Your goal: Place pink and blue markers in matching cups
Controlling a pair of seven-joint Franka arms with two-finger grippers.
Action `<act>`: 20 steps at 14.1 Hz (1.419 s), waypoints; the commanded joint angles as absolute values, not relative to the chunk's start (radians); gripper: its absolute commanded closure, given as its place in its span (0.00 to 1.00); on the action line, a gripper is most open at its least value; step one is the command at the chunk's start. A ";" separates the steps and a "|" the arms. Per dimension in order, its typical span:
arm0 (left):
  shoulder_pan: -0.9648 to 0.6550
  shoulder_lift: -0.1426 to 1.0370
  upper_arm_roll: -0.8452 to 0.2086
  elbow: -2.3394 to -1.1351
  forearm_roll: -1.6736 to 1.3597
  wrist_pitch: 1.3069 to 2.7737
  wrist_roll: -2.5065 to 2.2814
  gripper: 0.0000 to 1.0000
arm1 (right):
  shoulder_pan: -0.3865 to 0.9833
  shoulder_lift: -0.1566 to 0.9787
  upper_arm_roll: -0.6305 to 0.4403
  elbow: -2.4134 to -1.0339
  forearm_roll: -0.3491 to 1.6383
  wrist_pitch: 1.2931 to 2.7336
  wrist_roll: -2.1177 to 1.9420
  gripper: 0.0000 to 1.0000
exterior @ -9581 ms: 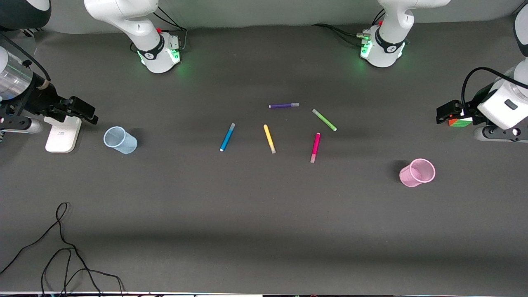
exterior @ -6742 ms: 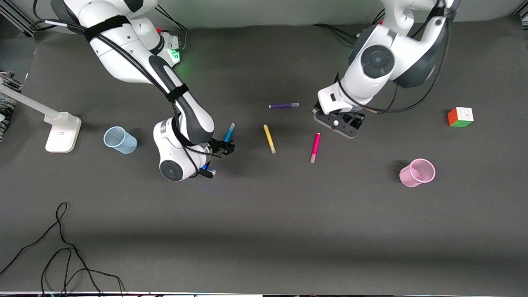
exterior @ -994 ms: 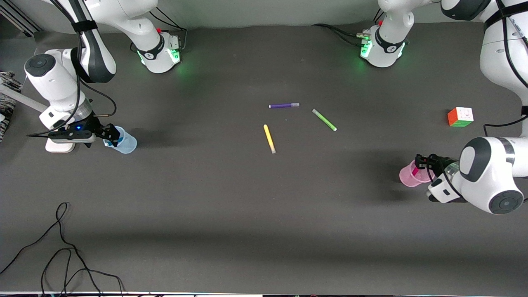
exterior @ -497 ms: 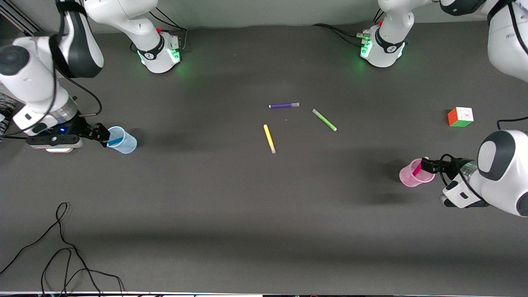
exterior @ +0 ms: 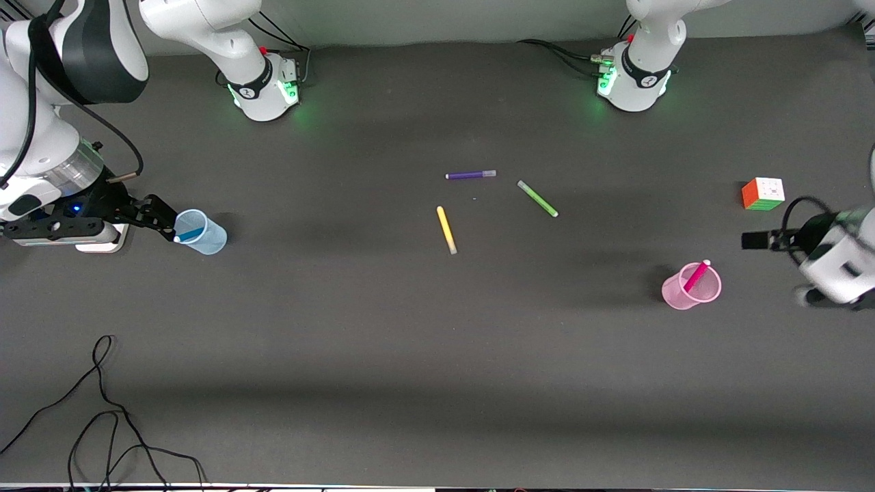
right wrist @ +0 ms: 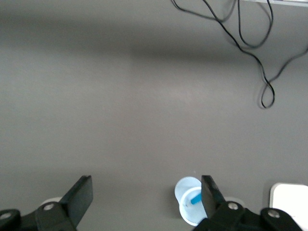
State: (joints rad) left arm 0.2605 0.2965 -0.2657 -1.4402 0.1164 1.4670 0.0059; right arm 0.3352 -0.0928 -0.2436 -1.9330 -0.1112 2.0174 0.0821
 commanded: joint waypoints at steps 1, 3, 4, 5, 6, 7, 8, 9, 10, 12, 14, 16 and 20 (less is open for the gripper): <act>0.278 0.106 -0.259 -1.666 0.071 1.591 0.025 0.00 | 0.325 -0.054 -0.212 -1.827 -0.086 1.987 0.072 0.00; 0.256 0.081 -0.244 -1.664 0.046 1.589 0.023 0.00 | 0.308 -0.032 -0.207 -1.774 -0.086 1.935 0.072 0.00; 0.192 0.068 -0.191 -1.663 0.045 1.586 0.020 0.00 | 0.307 -0.022 -0.206 -1.752 -0.086 1.901 0.074 0.00; 0.092 0.054 -0.101 -1.655 0.038 1.585 0.012 0.00 | 0.305 -0.014 -0.201 -1.737 -0.084 1.876 0.072 0.00; 0.010 0.043 -0.022 -1.649 0.019 1.582 0.011 0.00 | 0.302 -0.014 -0.199 -1.736 -0.084 1.861 0.087 0.00; -0.042 0.031 0.029 -1.641 -0.001 1.571 0.009 0.00 | 0.301 -0.014 -0.198 -1.735 -0.083 1.849 0.097 0.00; -0.076 0.026 0.052 -1.632 -0.003 1.559 0.009 0.00 | 0.296 -0.014 -0.196 -1.732 -0.069 1.848 0.103 0.00; -0.084 0.025 0.051 -1.631 -0.003 1.557 0.006 0.00 | 0.285 -0.012 -0.196 -1.726 -0.033 1.847 0.101 0.00; -0.086 0.026 0.049 -1.631 -0.005 1.559 0.006 0.00 | 0.282 -0.012 -0.195 -1.726 0.010 1.838 0.100 0.00; -0.075 0.031 0.034 -1.635 -0.003 1.560 0.009 0.00 | 0.281 -0.012 -0.195 -1.712 0.023 1.793 0.107 0.00; -0.061 0.034 0.020 -1.638 -0.003 1.565 0.012 0.00 | 0.282 -0.012 -0.184 -1.703 0.012 1.760 0.115 0.00; -0.060 0.032 0.020 -1.638 -0.003 1.563 0.017 0.00 | 0.285 -0.014 -0.169 -1.703 0.006 1.750 0.144 0.00; -0.061 0.031 0.021 -1.638 -0.003 1.555 0.021 0.00 | 0.253 -0.009 -0.092 -1.684 -0.037 1.752 0.175 0.00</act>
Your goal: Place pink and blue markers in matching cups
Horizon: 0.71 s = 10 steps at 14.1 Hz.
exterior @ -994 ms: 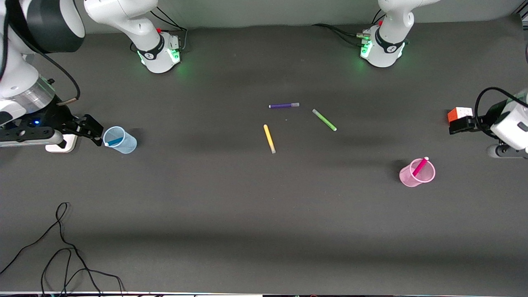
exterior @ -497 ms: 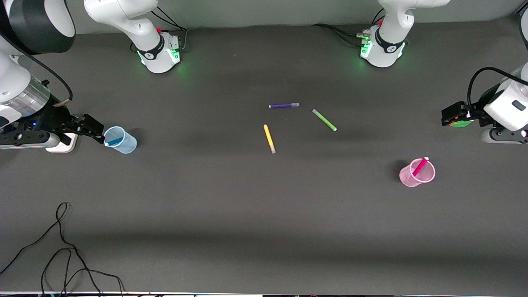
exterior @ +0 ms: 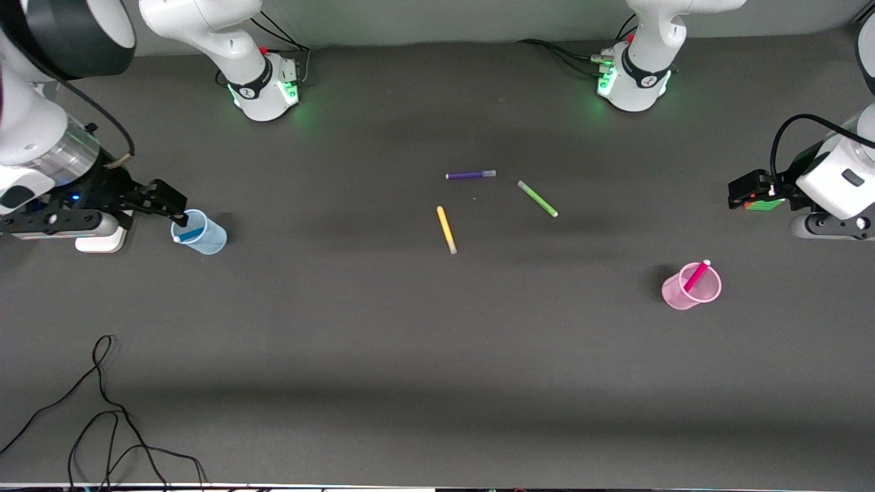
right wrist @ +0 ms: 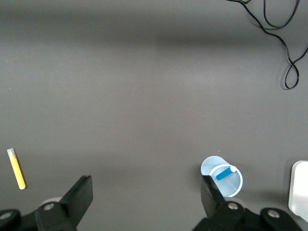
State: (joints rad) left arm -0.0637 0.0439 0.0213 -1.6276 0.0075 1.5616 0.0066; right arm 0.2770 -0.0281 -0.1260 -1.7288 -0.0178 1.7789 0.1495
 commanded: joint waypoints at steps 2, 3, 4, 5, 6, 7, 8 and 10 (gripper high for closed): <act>-0.061 0.031 0.023 -1.637 -0.003 1.551 0.023 0.00 | 0.249 -0.006 -0.100 -1.680 -0.022 1.755 0.164 0.00; -0.060 0.031 0.026 -1.637 -0.003 1.551 0.023 0.00 | 0.249 0.000 -0.103 -1.675 -0.020 1.752 0.166 0.00; -0.060 0.031 0.028 -1.637 -0.005 1.551 0.025 0.00 | 0.249 0.000 -0.106 -1.680 -0.020 1.750 0.166 0.00; -0.060 0.031 0.028 -1.637 -0.005 1.551 0.025 0.00 | 0.247 0.000 -0.110 -1.683 -0.018 1.750 0.166 0.00; -0.060 0.032 0.028 -1.637 -0.005 1.551 0.025 0.00 | 0.247 0.002 -0.115 -1.683 -0.017 1.750 0.164 0.00; -0.060 0.032 0.028 -1.638 -0.005 1.551 0.025 0.00 | 0.250 0.002 -0.123 -1.683 -0.017 1.750 0.161 0.00; -0.060 0.032 0.028 -1.638 -0.005 1.549 0.025 0.00 | 0.253 0.003 -0.123 -1.684 -0.012 1.750 0.152 0.00; -0.060 0.034 0.028 -1.637 -0.005 1.551 0.025 0.00 | 0.256 0.009 -0.126 -1.690 -0.003 1.746 0.140 0.00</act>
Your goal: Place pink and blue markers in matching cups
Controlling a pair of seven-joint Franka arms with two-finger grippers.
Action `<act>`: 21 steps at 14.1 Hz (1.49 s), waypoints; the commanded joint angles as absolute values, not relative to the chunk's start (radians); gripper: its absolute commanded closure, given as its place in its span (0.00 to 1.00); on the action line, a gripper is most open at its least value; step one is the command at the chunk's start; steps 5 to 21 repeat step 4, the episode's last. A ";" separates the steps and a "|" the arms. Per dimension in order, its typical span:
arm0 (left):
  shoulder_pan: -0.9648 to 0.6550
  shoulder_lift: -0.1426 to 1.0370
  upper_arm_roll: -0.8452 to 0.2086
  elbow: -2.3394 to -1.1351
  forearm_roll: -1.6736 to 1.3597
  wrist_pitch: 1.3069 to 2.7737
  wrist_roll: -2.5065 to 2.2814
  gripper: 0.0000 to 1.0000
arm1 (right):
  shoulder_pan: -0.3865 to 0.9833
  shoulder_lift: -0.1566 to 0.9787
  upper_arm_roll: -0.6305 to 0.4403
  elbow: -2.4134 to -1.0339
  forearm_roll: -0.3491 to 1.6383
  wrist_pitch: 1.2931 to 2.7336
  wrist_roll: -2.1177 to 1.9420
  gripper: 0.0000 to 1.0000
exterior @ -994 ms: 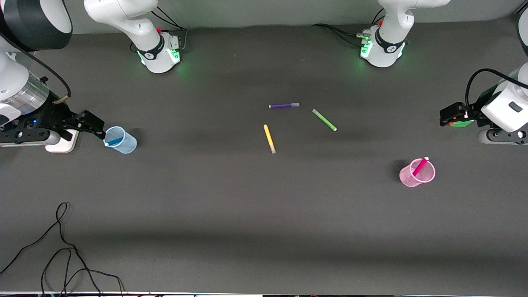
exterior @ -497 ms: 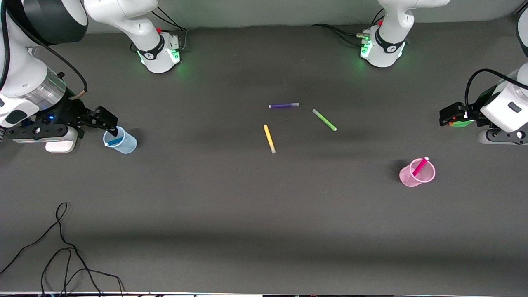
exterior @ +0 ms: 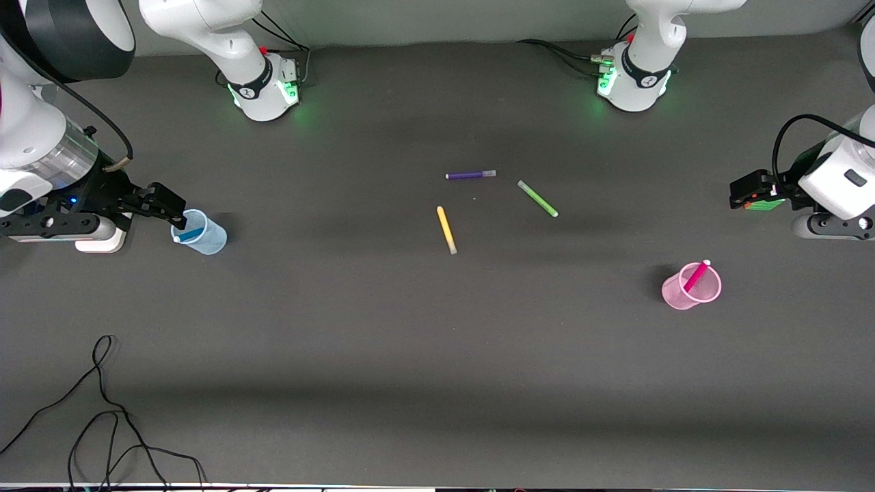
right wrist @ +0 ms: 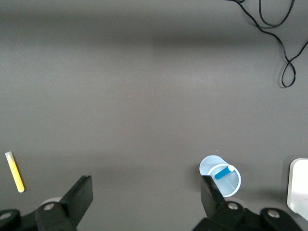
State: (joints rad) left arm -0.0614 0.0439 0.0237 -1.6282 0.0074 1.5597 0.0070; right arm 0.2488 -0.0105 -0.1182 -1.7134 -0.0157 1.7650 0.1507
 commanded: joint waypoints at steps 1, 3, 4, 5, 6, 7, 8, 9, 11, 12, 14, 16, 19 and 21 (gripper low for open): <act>-0.060 0.034 0.028 -1.637 -0.005 1.551 0.025 0.00 | 0.255 0.011 -0.126 -1.690 -0.003 1.738 0.138 0.00; -0.060 0.034 0.028 -1.637 -0.005 1.549 0.025 0.00 | 0.253 0.008 -0.127 -1.687 -0.003 1.720 0.137 0.00; -0.060 0.034 0.028 -1.637 -0.005 1.549 0.025 0.00 | 0.253 0.005 -0.139 -1.687 -0.003 1.718 0.133 0.00; -0.060 0.034 0.028 -1.637 -0.005 1.549 0.025 0.00 | 0.253 0.005 -0.139 -1.687 -0.003 1.718 0.133 0.00; -0.060 0.034 0.028 -1.637 -0.005 1.549 0.025 0.00 | 0.253 0.005 -0.139 -1.687 -0.003 1.718 0.133 0.00; -0.060 0.034 0.028 -1.637 -0.005 1.549 0.025 0.00 | 0.253 0.005 -0.139 -1.687 -0.003 1.718 0.133 0.00; -0.060 0.034 0.028 -1.637 -0.005 1.549 0.025 0.00 | 0.253 0.005 -0.139 -1.687 -0.003 1.718 0.133 0.00; -0.060 0.034 0.028 -1.637 -0.005 1.549 0.025 0.00 | 0.253 0.005 -0.139 -1.687 -0.003 1.718 0.133 0.00; -0.060 0.034 0.028 -1.637 -0.005 1.549 0.025 0.00 | 0.253 0.005 -0.139 -1.687 -0.003 1.718 0.133 0.00; -0.060 0.034 0.028 -1.637 -0.005 1.549 0.025 0.00 | 0.253 0.005 -0.139 -1.687 -0.003 1.718 0.133 0.00; -0.060 0.034 0.028 -1.637 -0.005 1.549 0.025 0.00 | 0.253 0.005 -0.139 -1.687 -0.003 1.718 0.133 0.00; -0.060 0.034 0.028 -1.637 -0.005 1.549 0.025 0.00 | 0.253 0.005 -0.139 -1.687 -0.003 1.718 0.133 0.00; -0.060 0.034 0.028 -1.637 -0.005 1.549 0.025 0.00 | 0.253 0.005 -0.139 -1.687 -0.003 1.718 0.133 0.00; -0.060 0.034 0.028 -1.637 -0.005 1.549 0.025 0.00 | 0.253 0.005 -0.139 -1.687 -0.003 1.718 0.133 0.00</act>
